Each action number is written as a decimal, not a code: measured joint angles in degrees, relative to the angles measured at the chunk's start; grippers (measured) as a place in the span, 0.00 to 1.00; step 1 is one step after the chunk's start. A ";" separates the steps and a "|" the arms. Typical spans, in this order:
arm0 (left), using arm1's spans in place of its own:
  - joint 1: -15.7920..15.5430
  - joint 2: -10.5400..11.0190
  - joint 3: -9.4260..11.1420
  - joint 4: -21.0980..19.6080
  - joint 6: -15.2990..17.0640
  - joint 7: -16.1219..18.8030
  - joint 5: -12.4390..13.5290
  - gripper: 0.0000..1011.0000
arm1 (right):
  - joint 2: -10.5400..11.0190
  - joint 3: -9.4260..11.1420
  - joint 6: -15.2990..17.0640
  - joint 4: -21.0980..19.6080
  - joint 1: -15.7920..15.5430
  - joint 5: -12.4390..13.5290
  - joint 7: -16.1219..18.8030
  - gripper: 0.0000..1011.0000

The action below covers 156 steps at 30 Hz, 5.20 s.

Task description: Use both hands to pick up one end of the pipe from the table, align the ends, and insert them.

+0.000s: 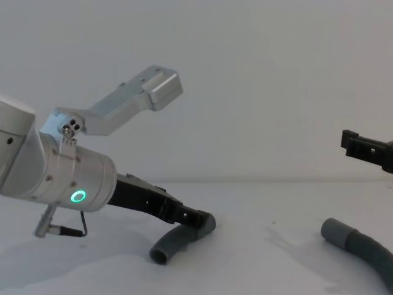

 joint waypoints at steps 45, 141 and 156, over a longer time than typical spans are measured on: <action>-0.99 -3.41 -0.03 5.00 0.12 -2.08 1.51 0.99 | 0.00 0.00 0.00 0.00 0.00 0.00 0.00 0.99; -0.66 -3.81 -0.45 5.00 0.66 -2.01 1.62 0.35 | 2.65 1.04 19.93 -7.49 -5.30 -4.13 -2.46 0.99; -0.66 -3.81 -0.45 5.00 0.66 -2.01 1.62 0.35 | 3.22 0.65 26.74 -7.10 -3.11 -3.07 0.45 0.99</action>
